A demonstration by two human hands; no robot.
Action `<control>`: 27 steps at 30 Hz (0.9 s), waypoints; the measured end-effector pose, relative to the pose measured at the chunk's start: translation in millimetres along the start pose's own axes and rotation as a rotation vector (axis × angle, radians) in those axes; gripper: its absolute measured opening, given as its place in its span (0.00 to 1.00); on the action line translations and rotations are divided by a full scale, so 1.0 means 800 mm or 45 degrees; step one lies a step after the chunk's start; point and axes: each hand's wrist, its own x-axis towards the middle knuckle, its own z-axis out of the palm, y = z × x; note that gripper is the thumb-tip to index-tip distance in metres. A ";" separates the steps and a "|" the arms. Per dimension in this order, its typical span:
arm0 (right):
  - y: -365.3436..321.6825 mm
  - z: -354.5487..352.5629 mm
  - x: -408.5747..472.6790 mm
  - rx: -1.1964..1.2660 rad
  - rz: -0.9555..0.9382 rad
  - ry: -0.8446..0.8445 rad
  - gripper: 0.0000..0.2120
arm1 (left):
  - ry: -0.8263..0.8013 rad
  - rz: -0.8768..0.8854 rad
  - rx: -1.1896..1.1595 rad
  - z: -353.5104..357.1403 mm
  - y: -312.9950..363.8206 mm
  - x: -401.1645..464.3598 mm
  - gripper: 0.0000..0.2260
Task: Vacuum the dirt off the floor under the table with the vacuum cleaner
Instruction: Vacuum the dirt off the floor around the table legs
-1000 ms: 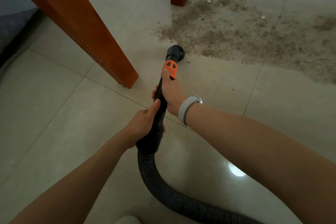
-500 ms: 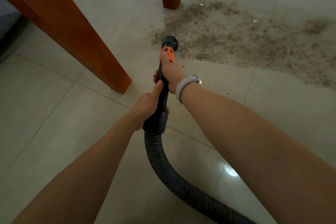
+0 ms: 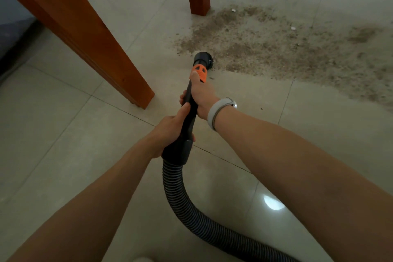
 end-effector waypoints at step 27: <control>0.043 0.014 -0.040 -0.077 0.048 0.001 0.17 | -0.033 -0.052 -0.070 -0.007 -0.041 -0.048 0.32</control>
